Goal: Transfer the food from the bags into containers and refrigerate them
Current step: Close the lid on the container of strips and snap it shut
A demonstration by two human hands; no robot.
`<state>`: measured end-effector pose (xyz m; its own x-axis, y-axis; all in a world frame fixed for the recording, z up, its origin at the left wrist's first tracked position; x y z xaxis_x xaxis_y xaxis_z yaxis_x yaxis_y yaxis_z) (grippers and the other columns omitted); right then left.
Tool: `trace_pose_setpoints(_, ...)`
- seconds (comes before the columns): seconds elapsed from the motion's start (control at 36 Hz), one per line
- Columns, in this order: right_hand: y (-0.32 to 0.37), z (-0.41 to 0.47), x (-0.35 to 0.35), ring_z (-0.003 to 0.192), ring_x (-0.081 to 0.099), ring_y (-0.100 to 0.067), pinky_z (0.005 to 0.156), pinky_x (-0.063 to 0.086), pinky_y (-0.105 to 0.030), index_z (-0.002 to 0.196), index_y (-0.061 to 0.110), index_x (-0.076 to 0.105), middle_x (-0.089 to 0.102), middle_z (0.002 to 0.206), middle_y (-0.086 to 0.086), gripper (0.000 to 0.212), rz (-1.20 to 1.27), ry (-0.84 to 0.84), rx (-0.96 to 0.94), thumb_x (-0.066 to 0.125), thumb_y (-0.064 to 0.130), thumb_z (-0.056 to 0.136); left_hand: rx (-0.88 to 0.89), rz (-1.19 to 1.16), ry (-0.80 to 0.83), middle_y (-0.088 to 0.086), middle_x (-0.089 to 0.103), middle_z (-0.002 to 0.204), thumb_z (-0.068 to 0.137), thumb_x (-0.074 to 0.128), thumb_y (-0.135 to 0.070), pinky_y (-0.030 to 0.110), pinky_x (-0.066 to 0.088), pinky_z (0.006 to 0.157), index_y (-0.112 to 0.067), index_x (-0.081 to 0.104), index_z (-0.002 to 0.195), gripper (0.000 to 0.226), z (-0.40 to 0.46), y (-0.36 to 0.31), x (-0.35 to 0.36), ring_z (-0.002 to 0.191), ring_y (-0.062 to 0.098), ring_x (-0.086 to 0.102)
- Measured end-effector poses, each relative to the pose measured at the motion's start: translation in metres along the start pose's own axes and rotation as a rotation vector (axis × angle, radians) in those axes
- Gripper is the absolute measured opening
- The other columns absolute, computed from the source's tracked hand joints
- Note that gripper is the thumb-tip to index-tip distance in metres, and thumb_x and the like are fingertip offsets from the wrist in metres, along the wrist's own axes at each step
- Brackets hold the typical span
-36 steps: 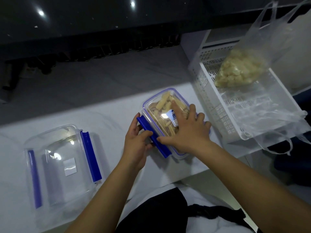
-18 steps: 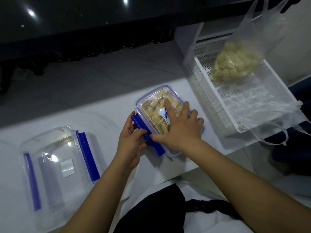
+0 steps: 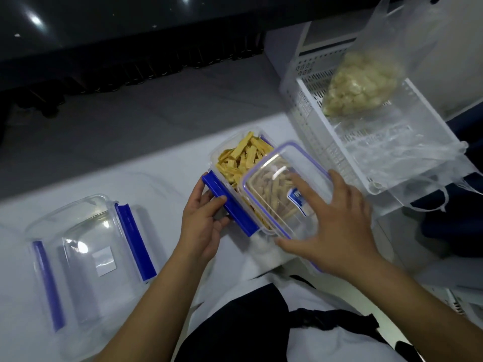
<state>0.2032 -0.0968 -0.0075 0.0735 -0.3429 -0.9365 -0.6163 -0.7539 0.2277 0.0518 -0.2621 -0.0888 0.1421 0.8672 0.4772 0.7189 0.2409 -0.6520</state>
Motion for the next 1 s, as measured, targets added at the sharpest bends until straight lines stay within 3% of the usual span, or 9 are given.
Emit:
trace_pose_setpoints(0.17,-0.015,-0.028,0.015,0.138,0.026,-0.045,0.109,0.024,-0.061,0.149,0.060,0.017,0.016,0.160,-0.012,0.109,-0.042,-0.043,0.027,0.053,0.092,0.051,-0.006,0.001,0.027,0.009,0.069,0.128,0.097,0.052,0.005,0.043,0.061,0.080,-0.024,0.047,0.148,0.059,0.006,0.000,0.001,0.116,0.032,0.068)
trace_pose_setpoints(0.33,-0.012,-0.026,0.029,0.143,0.014,-0.041,0.114,0.018,-0.059,0.150,0.060,0.010,0.001,0.162,-0.006,0.109,-0.050,0.049,0.066,0.044,0.097,0.053,-0.019,0.002,0.007,0.007,0.072,0.122,0.096,0.056,0.004,0.042,0.061,0.076,-0.028,0.051,0.144,0.057,0.008,-0.001,0.003,0.110,0.030,0.071)
trace_pose_setpoints(0.67,-0.002,-0.014,0.033,0.144,0.008,-0.037,0.116,0.014,-0.058,0.148,0.062,0.007,-0.003,0.163,-0.004,0.108,0.032,0.035,0.065,0.042,0.096,0.052,-0.036,0.020,0.003,0.000,0.077,0.107,0.094,0.062,-0.001,0.040,0.061,0.071,-0.038,0.060,0.123,0.047,0.008,-0.001,0.004,0.101,0.024,0.075)
trace_pose_setpoints(0.86,-0.007,-0.029,0.013,0.145,0.012,-0.034,0.116,0.014,-0.053,0.144,0.070,0.005,0.002,0.163,0.000,0.107,0.042,0.070,0.031,0.048,0.096,0.049,-0.025,0.017,0.012,0.000,0.077,0.108,0.093,0.062,0.001,0.039,0.061,0.071,-0.032,0.054,0.136,0.055,0.009,-0.002,0.004,0.103,0.023,0.074)
trace_pose_setpoints(1.0,0.006,-0.019,-0.004,0.144,0.019,-0.040,0.112,0.021,-0.062,0.145,0.068,0.010,0.011,0.162,-0.002,0.106,0.116,-0.072,-0.011,0.050,0.095,0.050,-0.031,0.026,0.016,0.004,0.074,0.116,0.094,0.064,-0.002,0.038,0.061,0.073,-0.032,0.052,0.139,0.055,0.009,-0.002,0.002,0.107,0.025,0.072)
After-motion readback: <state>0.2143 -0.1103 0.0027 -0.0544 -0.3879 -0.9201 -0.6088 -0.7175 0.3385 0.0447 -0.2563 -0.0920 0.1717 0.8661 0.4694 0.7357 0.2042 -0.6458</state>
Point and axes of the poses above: each hand's wrist, its own z-axis towards the middle knuckle, its own x-axis out of the palm, y = z × x, the point moved 1 cm from there along z, towards the middle knuckle
